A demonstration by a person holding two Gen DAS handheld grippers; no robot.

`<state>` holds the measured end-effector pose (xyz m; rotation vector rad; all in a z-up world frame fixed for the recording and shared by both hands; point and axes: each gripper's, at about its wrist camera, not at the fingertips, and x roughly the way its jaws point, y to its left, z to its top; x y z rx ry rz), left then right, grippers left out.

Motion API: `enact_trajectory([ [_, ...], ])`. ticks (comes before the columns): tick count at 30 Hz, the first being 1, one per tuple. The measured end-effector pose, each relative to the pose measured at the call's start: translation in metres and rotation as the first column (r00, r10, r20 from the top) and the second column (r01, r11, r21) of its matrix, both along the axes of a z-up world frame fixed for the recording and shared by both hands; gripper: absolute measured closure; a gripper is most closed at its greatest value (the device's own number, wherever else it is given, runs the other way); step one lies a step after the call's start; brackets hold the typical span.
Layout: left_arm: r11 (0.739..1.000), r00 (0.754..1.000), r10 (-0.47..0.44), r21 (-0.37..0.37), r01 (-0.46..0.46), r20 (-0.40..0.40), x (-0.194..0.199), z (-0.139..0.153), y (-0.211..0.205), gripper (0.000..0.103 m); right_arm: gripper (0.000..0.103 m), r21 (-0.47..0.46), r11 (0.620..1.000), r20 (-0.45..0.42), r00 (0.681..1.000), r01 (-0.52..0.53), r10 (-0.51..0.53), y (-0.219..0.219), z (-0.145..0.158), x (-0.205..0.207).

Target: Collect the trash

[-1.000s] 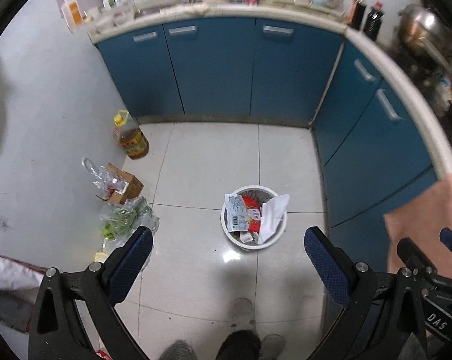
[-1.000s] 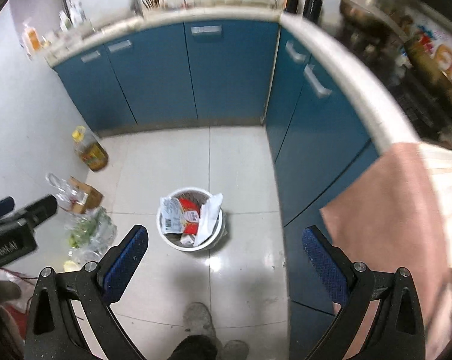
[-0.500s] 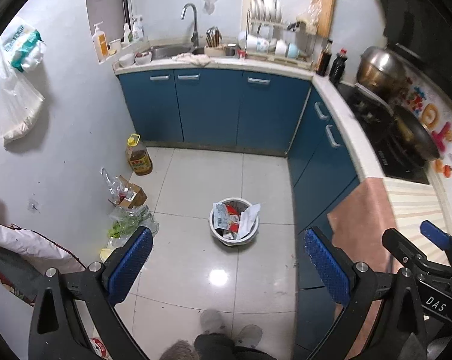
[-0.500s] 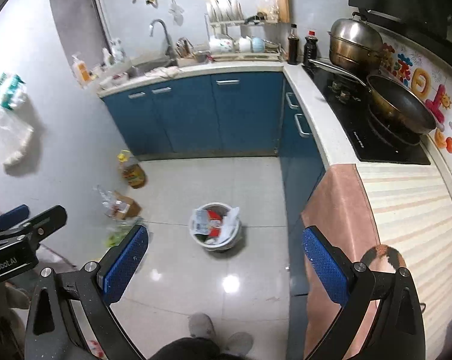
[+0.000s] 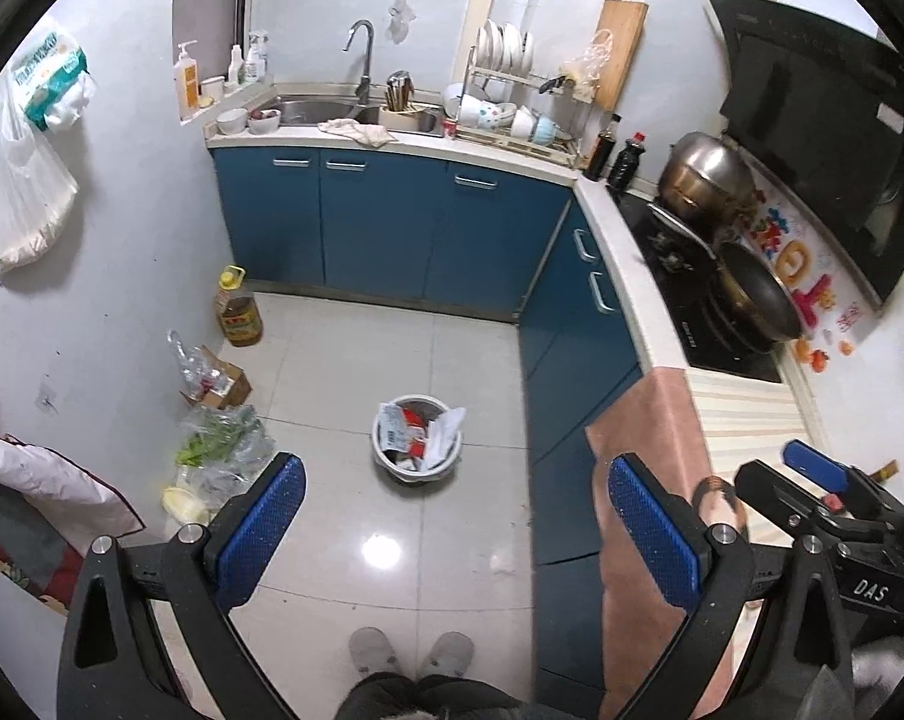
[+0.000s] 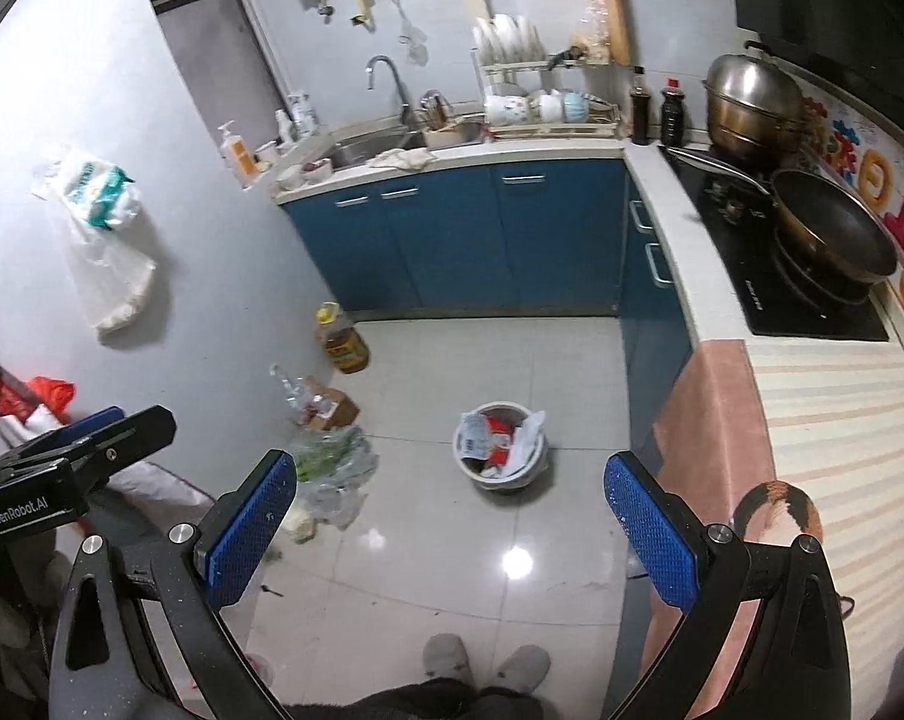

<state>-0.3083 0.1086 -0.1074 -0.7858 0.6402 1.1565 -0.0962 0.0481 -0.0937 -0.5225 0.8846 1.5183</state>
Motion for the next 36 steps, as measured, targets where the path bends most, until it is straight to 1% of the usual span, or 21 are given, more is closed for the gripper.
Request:
enact_trajectory([
  [7, 0.999, 0.997, -0.031, -0.029, 0.033, 0.064, -0.008, 0.007, -0.006, 0.0, 0.0, 0.002, 0.999, -0.037, 0.998, -0.049, 0.049, 0.004, 0.007, -0.014],
  [14, 0.999, 0.996, -0.035, -0.035, 0.038, 0.086, -0.014, 0.008, -0.007, 0.0, 0.0, 0.007, 0.997, -0.047, 0.996, -0.074, 0.074, 0.01, 0.015, -0.023],
  [24, 0.998, 0.994, -0.049, -0.029, 0.052, 0.102, -0.013, 0.012, -0.006, 0.0, 0.0, -0.009, 0.995, -0.062, 0.993, -0.097, 0.096, 0.016, 0.016, -0.02],
  [36, 0.996, 0.991, -0.077, -0.044, 0.083, 0.109, -0.004, 0.011, -0.004, 0.0, 0.0, -0.019, 0.997, -0.075, 0.995, -0.069, 0.067, 0.012, 0.016, -0.006],
])
